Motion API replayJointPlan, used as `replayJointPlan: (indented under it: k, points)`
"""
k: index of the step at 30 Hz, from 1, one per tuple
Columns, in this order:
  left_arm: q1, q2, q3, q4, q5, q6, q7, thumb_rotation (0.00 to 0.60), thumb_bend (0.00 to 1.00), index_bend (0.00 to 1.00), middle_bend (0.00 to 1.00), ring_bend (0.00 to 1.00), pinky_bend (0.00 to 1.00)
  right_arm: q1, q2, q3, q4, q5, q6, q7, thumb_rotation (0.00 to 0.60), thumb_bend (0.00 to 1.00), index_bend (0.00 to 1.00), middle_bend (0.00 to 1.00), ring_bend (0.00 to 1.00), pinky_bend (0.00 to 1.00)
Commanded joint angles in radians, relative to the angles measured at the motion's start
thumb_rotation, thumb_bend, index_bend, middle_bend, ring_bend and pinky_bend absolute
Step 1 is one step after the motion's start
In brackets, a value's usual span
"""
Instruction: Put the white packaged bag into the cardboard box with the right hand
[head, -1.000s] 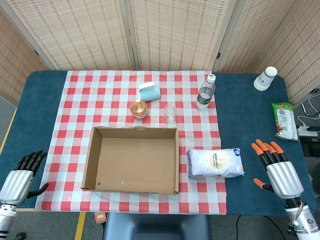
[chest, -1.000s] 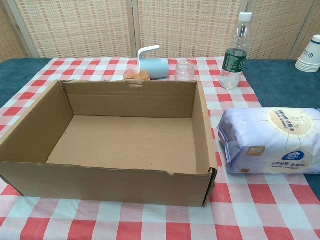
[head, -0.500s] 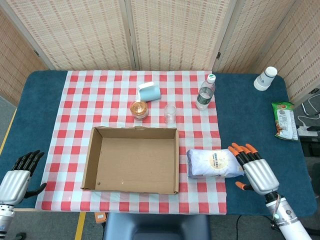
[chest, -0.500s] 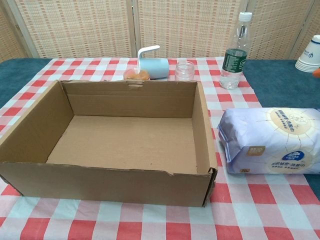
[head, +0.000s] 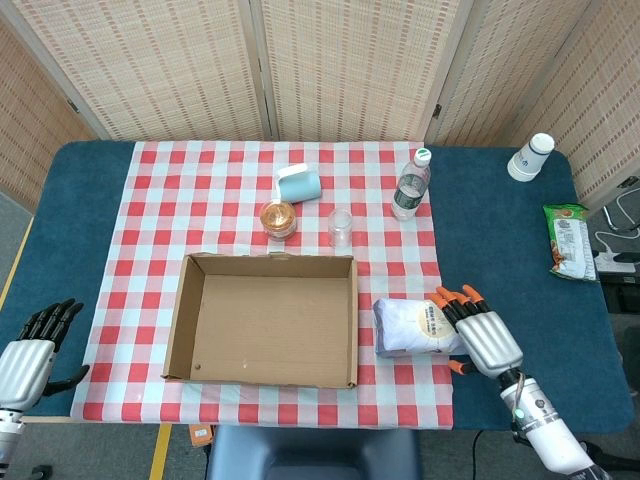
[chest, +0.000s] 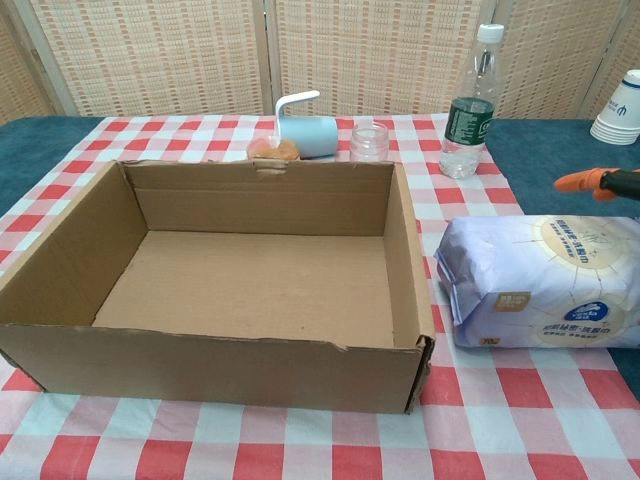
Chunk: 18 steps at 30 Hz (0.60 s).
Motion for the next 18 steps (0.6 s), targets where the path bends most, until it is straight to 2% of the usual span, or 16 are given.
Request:
replayJointPlan:
  k: [1, 18]
  points:
    - [0.000, 0.001, -0.001, 0.001, -0.001, 0.000, -0.003, 0.600, 0.24, 0.00, 0.00, 0.00, 0.10, 0.021, -0.020, 0.006, 0.013, 0.023, -0.024, -0.013, 0.600, 0.00, 0.00, 0.00, 0.00, 0.00]
    - [-0.002, -0.002, -0.007, 0.014, -0.011, -0.006, -0.019, 0.600, 0.24, 0.00, 0.00, 0.00, 0.10, 0.097, -0.080, 0.027, 0.069, 0.108, -0.102, -0.028, 0.600, 0.00, 0.00, 0.00, 0.00, 0.00]
